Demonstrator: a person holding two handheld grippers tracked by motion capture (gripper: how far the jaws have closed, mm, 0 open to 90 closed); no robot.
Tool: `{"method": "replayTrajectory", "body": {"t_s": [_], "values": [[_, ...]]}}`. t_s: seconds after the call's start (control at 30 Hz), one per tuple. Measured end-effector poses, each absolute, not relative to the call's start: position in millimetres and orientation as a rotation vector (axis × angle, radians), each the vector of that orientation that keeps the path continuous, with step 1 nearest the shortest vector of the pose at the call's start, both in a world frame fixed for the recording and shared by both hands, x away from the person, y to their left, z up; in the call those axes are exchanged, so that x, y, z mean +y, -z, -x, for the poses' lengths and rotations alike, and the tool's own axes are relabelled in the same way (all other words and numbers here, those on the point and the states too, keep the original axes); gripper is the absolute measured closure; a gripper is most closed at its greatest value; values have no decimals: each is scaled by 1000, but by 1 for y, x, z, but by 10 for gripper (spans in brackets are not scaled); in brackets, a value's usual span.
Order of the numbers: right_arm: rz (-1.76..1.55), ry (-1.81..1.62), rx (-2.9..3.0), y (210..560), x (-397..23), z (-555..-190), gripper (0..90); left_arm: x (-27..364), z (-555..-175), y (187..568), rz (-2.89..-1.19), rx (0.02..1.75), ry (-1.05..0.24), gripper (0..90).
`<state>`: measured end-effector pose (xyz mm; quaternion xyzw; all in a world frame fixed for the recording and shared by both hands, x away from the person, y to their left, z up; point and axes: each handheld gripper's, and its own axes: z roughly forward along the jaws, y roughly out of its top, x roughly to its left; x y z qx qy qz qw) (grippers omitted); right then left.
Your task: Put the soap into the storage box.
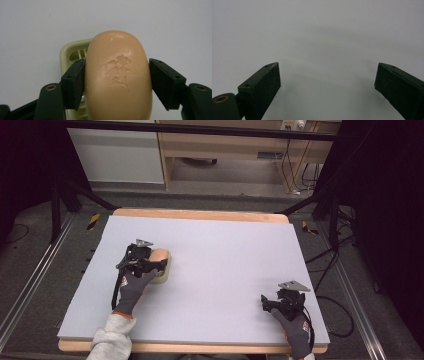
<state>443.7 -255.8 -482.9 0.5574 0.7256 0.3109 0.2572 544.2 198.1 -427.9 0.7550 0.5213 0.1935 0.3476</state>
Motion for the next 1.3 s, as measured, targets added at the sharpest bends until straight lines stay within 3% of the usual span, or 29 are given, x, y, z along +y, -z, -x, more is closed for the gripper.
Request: {"method": "replayTrajectory", "body": {"t_s": [1.3], "values": [[-1517, -844, 1971, 483, -255, -444, 66, 200, -555, 450, -2000, 1418, -496, 323]]}}
